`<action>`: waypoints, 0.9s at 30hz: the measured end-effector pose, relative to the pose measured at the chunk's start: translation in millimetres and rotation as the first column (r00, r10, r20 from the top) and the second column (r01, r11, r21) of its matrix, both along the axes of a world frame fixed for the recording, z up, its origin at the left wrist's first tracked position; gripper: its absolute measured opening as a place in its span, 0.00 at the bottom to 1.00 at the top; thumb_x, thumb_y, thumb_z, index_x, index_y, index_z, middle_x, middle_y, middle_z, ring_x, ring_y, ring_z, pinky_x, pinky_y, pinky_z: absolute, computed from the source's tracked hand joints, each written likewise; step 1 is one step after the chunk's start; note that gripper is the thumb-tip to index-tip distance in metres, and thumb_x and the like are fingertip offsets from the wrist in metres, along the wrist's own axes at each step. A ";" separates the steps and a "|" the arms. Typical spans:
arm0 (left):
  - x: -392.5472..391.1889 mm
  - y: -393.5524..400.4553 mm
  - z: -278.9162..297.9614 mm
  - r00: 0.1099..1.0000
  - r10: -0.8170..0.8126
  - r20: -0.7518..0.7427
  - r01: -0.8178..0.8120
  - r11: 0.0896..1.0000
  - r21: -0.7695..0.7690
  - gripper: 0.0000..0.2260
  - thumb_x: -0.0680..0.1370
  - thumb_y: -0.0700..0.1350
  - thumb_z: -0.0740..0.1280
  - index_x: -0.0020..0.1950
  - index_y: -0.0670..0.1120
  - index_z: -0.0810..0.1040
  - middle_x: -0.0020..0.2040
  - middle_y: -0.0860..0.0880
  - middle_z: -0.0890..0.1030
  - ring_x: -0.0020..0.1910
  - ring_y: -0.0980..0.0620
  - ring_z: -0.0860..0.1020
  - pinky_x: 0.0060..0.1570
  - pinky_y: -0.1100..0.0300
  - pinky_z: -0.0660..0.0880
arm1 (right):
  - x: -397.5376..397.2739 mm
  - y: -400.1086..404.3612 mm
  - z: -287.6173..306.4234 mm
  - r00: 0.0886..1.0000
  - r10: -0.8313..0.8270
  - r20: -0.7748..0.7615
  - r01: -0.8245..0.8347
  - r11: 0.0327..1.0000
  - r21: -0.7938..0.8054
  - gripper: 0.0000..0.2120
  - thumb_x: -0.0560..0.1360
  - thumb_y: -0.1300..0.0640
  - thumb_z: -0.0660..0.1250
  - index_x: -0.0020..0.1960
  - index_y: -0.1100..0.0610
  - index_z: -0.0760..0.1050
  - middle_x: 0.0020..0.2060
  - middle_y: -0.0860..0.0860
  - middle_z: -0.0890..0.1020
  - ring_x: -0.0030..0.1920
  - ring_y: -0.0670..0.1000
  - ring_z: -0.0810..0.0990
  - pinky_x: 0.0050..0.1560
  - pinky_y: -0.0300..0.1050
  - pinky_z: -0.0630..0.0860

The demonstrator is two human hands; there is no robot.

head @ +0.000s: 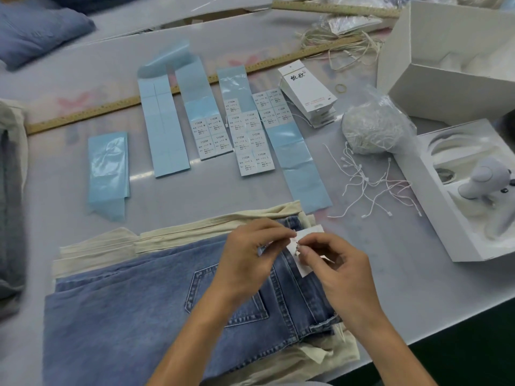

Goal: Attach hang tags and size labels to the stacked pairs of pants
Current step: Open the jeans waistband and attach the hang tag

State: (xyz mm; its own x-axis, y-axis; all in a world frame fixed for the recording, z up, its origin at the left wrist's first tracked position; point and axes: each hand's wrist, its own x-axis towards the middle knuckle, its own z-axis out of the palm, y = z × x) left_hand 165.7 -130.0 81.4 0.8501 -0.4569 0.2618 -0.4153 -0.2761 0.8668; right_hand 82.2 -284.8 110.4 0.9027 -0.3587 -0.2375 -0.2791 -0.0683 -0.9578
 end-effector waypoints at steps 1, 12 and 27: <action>1.3 3.4 -3.4 0.989 -0.039 0.141 0.021 0.992 0.126 0.06 0.76 0.40 0.74 0.50 0.48 0.87 0.47 0.55 0.85 0.47 0.55 0.82 0.47 0.54 0.77 | 0.5 -0.7 -2.3 1.000 0.014 -0.023 -0.014 1.000 -0.019 0.12 0.76 0.65 0.73 0.46 0.47 0.83 0.42 0.48 0.86 0.44 0.48 0.85 0.48 0.38 0.81; -5.9 15.2 -25.1 0.825 0.246 -0.508 -0.347 0.931 -0.112 0.10 0.75 0.36 0.75 0.47 0.52 0.87 0.46 0.52 0.87 0.47 0.52 0.85 0.49 0.59 0.80 | 3.8 39.8 -25.0 0.895 -0.322 -0.308 0.439 0.756 0.486 0.02 0.83 0.63 0.63 0.53 0.60 0.74 0.47 0.58 0.87 0.50 0.57 0.87 0.48 0.45 0.84; -22.4 16.1 -12.4 0.929 0.193 -0.316 -0.245 0.960 -0.132 0.08 0.75 0.35 0.74 0.49 0.47 0.87 0.46 0.54 0.86 0.47 0.55 0.84 0.45 0.60 0.79 | 0.9 34.2 -11.3 0.862 -0.372 -0.345 0.508 0.642 0.574 0.03 0.74 0.64 0.71 0.47 0.59 0.82 0.40 0.54 0.84 0.41 0.48 0.82 0.43 0.41 0.83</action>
State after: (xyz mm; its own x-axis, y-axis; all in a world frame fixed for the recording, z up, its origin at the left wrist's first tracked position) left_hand 143.3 -113.9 69.0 0.9743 -0.2220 0.0374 -0.0769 -0.1719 0.9821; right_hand 83.1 -250.5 99.1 0.5938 -0.4076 -0.6937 -0.2826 0.7016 -0.6541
